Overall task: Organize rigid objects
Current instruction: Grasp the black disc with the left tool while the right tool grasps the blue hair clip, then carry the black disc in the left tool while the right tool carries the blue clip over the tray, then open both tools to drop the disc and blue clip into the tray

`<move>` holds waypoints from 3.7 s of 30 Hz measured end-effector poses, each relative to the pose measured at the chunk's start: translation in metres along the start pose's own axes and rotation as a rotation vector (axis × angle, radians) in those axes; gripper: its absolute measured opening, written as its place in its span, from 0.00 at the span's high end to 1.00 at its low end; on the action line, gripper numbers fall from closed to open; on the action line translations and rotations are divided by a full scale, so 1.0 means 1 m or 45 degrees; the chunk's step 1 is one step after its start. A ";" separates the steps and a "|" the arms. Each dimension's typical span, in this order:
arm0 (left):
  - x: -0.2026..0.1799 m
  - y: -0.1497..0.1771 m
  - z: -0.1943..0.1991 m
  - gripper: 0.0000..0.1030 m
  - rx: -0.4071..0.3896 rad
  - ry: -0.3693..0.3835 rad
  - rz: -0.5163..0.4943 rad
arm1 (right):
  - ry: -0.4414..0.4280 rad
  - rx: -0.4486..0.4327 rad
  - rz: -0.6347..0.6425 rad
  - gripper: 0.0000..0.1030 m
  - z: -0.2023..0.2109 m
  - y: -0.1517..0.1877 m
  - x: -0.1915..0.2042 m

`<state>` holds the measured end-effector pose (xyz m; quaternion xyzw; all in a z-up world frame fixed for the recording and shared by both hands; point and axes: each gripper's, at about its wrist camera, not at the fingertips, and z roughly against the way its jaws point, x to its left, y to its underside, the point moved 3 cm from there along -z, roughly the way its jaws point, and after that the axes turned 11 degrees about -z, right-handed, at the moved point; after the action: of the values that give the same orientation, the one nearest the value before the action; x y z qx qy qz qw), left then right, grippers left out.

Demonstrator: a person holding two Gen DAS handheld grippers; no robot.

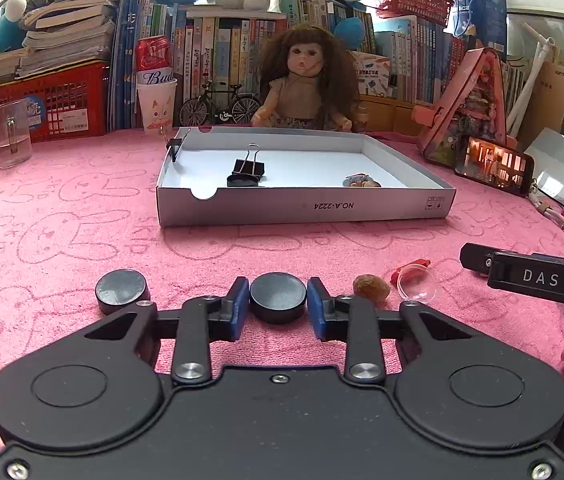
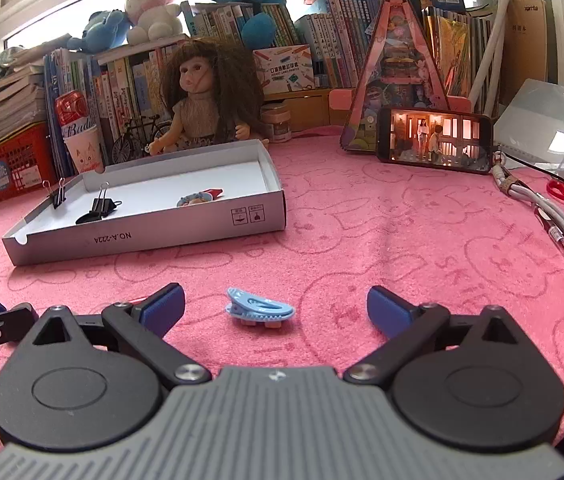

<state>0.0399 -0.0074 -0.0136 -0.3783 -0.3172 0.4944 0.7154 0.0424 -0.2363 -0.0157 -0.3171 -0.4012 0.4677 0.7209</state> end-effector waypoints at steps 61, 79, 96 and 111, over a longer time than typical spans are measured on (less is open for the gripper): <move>0.054 -0.121 -0.079 0.71 -0.105 0.023 0.042 | -0.239 0.005 0.081 0.58 -0.070 -0.081 0.056; 0.082 -0.157 -0.199 0.71 0.116 0.000 0.159 | -0.321 0.283 0.072 0.59 -0.173 -0.108 0.083; 0.073 -0.142 -0.219 0.71 0.210 0.016 0.137 | -0.270 0.362 0.129 0.58 -0.190 -0.089 0.087; 0.062 -0.147 -0.162 0.21 0.031 0.014 0.080 | -0.371 0.221 0.120 0.19 -0.145 -0.102 0.076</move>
<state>0.2620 -0.0185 0.0341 -0.3821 -0.2952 0.5182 0.7059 0.2304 -0.2145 0.0216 -0.2008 -0.4443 0.5749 0.6571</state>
